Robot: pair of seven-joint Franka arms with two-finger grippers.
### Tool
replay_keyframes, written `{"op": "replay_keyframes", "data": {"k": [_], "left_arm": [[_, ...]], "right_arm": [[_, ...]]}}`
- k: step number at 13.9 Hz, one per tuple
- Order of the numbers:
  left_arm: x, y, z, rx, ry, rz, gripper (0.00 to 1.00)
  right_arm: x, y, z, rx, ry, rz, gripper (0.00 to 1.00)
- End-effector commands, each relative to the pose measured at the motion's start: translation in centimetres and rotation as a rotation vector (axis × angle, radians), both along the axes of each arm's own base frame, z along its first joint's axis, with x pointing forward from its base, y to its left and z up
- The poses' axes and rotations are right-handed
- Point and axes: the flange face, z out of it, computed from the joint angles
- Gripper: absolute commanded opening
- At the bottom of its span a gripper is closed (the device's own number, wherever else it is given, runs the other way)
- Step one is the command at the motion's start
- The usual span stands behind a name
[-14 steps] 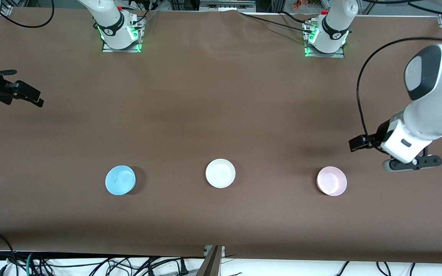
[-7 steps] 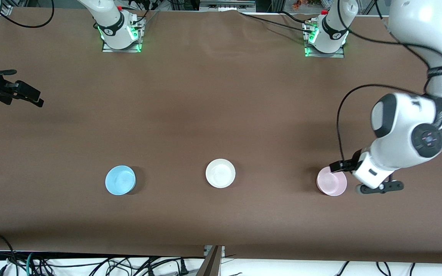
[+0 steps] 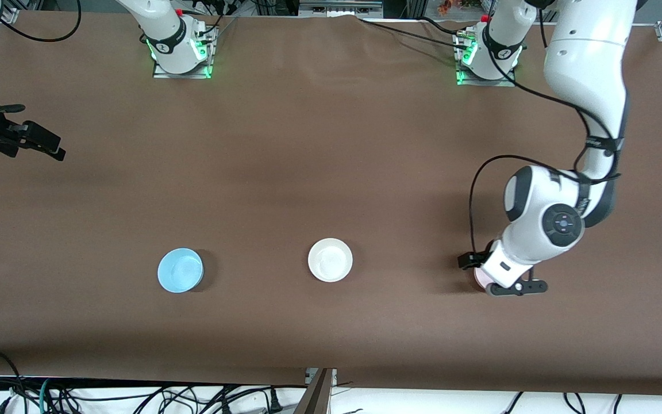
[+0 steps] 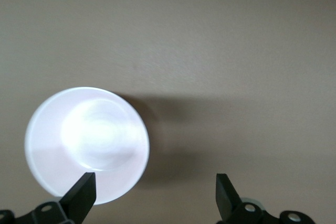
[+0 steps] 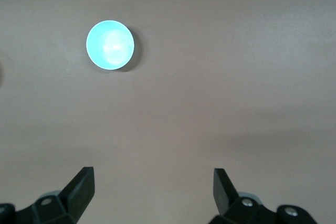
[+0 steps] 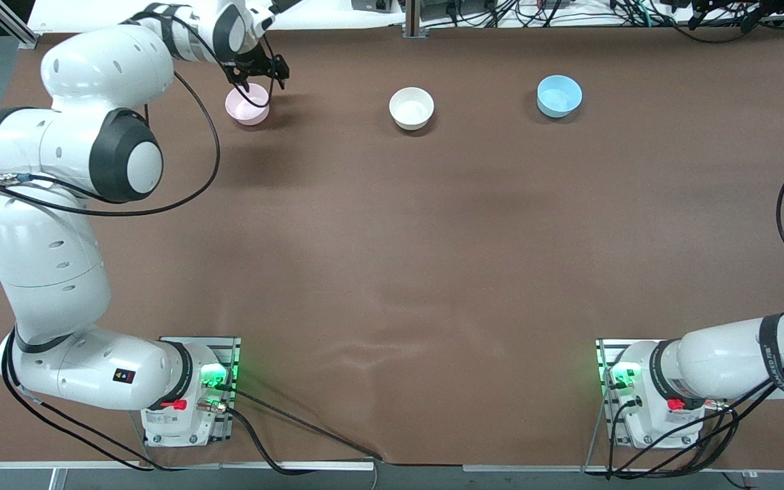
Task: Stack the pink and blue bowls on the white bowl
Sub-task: 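Lower the left gripper onto the rim of the pink bowl, then close the left gripper on the pink bowl rim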
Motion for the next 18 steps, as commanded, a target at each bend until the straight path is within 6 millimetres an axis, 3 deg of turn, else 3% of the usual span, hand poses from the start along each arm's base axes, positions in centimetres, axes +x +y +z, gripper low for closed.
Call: {"op": "replay_keyframes", "data": {"k": [1,8,18], "left_arm": [[-1.0,0.4,-2.1,-0.007,-0.026,0.013,1.00],[-1.5,0.6,-3.8,-0.007,-0.043,0.006,1.00],[-1.7,0.9,-5.4,-0.003,-0.062,-0.030,0.89]], "right_arm": [[-0.1,0.2,0.8,0.006,-0.017,-0.010,1.00],[-0.1,0.2,0.8,0.006,-0.015,-0.010,1.00],[-0.4,0.7,0.0,0.000,0.034,0.071,1.00]]}}
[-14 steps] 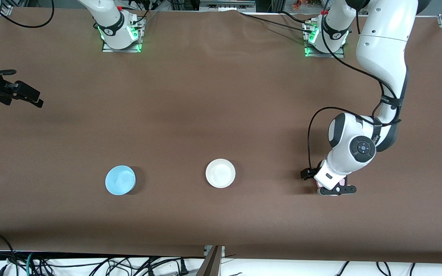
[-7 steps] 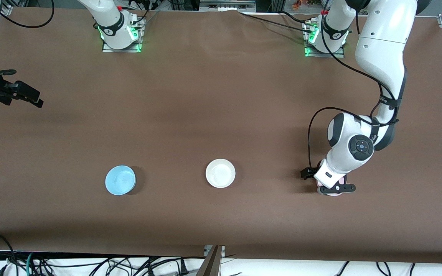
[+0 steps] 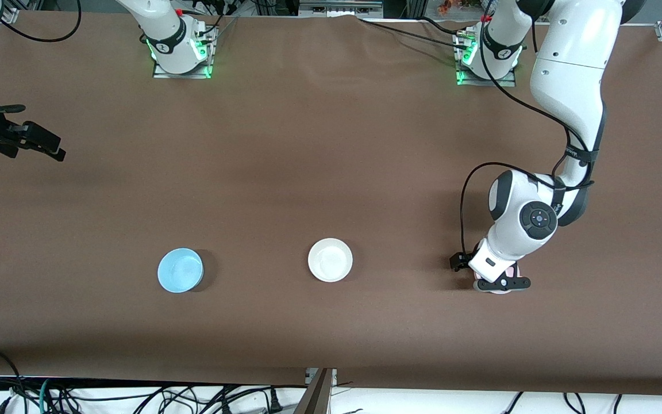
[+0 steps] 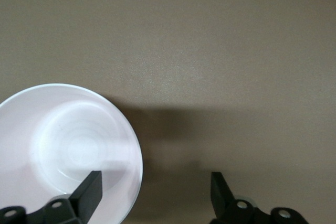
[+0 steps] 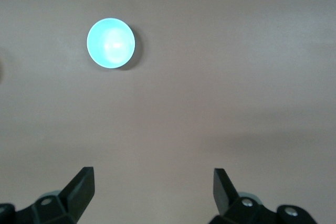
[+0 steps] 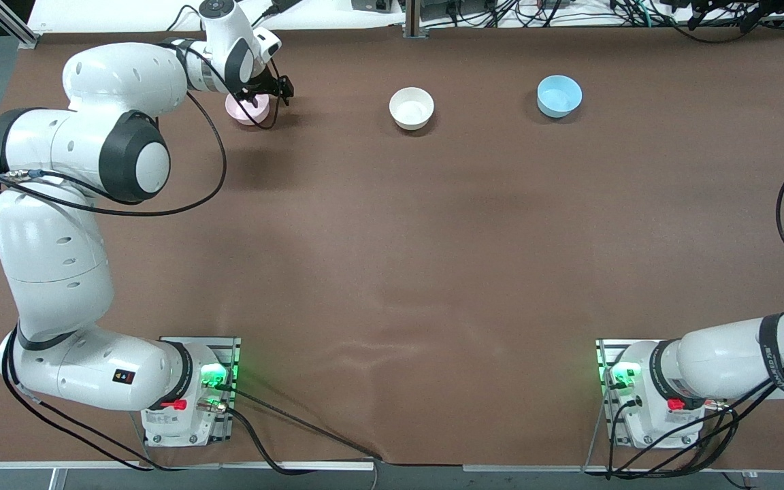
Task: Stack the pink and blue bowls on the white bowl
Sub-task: 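Close the left gripper on the pink bowl rim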
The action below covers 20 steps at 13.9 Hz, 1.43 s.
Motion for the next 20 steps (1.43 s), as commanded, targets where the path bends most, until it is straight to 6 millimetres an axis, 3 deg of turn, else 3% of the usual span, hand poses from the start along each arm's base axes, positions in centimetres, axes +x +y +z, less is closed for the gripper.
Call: {"op": "replay_keyframes", "data": {"k": [1,5,8,15,18,20], "left_arm": [[-0.54,0.60,-0.98,0.004,0.005,-0.020,0.88],[-0.90,1.13,-1.57,0.005,0.019,-0.013,0.80],[-0.89,1.02,-1.47,0.005,0.017,-0.013,0.61],[-1.14,1.06,-1.64,0.011,0.022,-0.020,0.32],[-1.32,1.10,-1.79,0.012,0.027,-0.020,0.10],[-1.31,0.88,-1.72,0.012,0.025,-0.023,0.00]], "right_arm": [[-0.31,0.70,0.12,0.000,0.020,0.060,1.00],[-0.23,0.73,0.18,-0.006,0.012,0.115,1.00],[-0.16,0.70,0.18,0.000,0.010,0.114,1.00],[-0.03,0.21,0.77,0.001,-0.004,0.104,1.00],[-0.03,0.21,0.77,0.001,-0.004,0.104,1.00],[0.03,0.04,0.77,0.001,-0.005,0.101,1.00]]}}
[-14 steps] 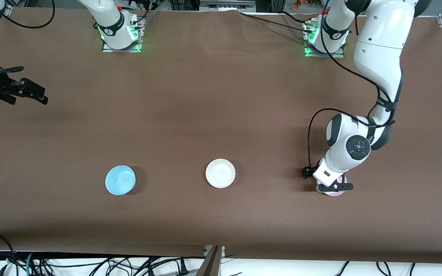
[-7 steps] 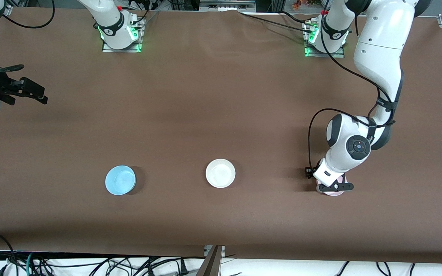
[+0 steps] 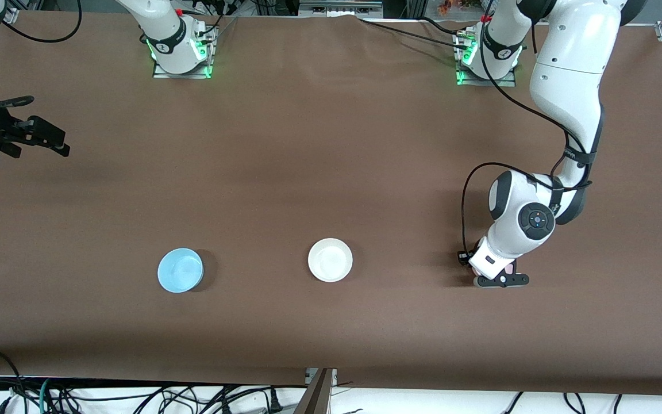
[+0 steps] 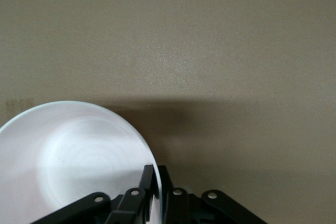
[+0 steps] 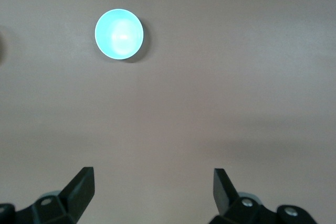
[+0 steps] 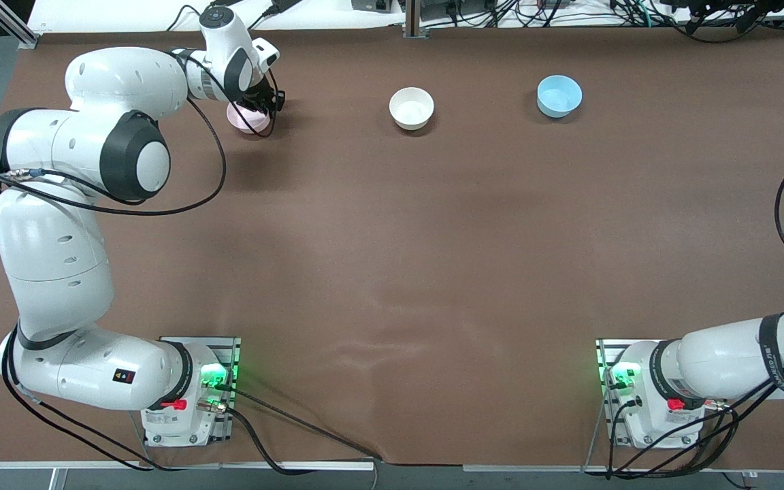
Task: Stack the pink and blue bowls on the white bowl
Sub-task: 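Lift the pink bowl with the left gripper toward the white bowl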
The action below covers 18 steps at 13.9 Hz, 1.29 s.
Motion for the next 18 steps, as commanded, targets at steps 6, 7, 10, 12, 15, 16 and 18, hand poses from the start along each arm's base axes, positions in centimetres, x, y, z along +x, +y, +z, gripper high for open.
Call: {"op": "replay_keyframes", "data": {"k": [6,7,10,12,15,16,18], "left_arm": [[0.4,-1.0,1.8,-0.012,-0.036,-0.002,0.00],[0.7,-2.2,2.6,-0.019,-0.048,0.017,0.00],[1.2,-3.9,4.2,-0.033,-0.069,0.076,0.00],[0.9,-5.3,5.2,-0.040,-0.061,0.109,0.00],[1.4,-9.4,8.4,-0.057,-0.054,0.198,0.00],[1.3,-10.7,9.5,-0.058,-0.038,0.221,0.00],[1.0,-13.8,12.2,-0.053,-0.003,0.248,0.00]], "right_arm": [[1.0,-0.4,0.6,-0.002,-0.012,0.004,1.00],[1.0,-0.4,0.6,-0.002,-0.013,0.004,1.00],[1.0,-0.6,0.5,-0.011,-0.010,-0.005,1.00],[1.3,-0.7,-0.1,-0.001,-0.002,-0.009,1.00],[1.5,-0.7,-0.1,0.000,-0.010,-0.009,1.00],[1.5,-0.8,-0.1,0.000,-0.010,-0.011,1.00],[1.5,-1.2,-0.1,0.000,-0.010,-0.017,1.00]]}}
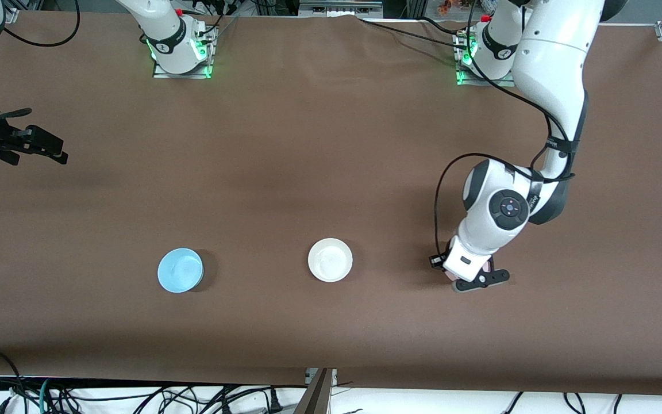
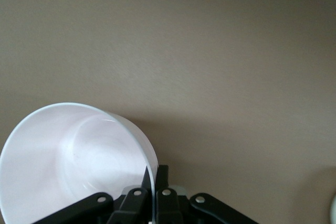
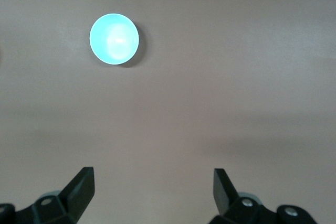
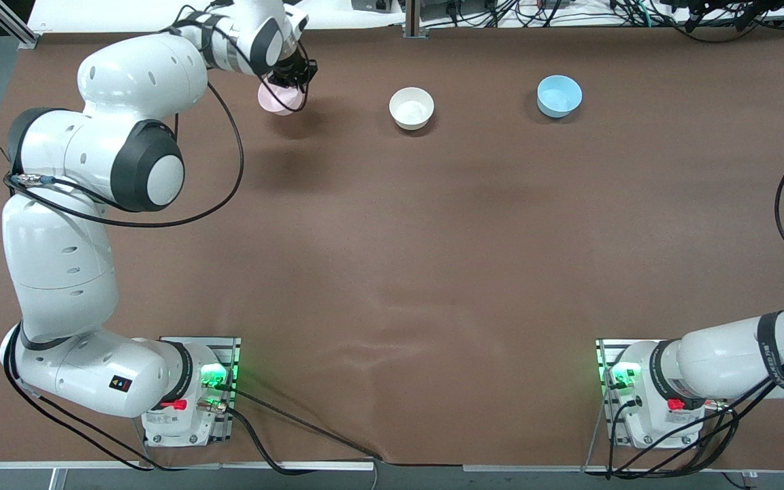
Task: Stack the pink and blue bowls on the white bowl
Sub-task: 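Lift the pink bowl with the left gripper toward the white bowl, then lower the pink bowl onto the white bowl while the right gripper reaches the blue bowl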
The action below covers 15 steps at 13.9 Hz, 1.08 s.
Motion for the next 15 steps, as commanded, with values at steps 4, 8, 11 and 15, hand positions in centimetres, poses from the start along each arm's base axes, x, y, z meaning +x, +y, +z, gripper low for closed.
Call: {"op": "replay_keyframes", "data": {"k": [4,8,11,15], "left_arm": [[-1.7,-7.8,4.7,-0.017,0.029,0.124,0.00],[-2.5,-12.0,7.2,-0.068,-0.001,0.238,0.00],[-3.0,-15.0,8.1,-0.105,-0.020,0.323,0.00],[-2.8,-18.0,7.8,-0.163,-0.043,0.464,0.00]], "right_arm": [[0.9,-0.9,-0.5,0.000,-0.004,-0.010,1.00],[2.3,-0.7,-4.1,0.001,0.048,0.004,1.00],[3.3,-0.3,-6.6,-0.004,0.080,0.013,1.00],[5.6,-0.4,-11.2,-0.010,0.088,0.010,1.00]]}}
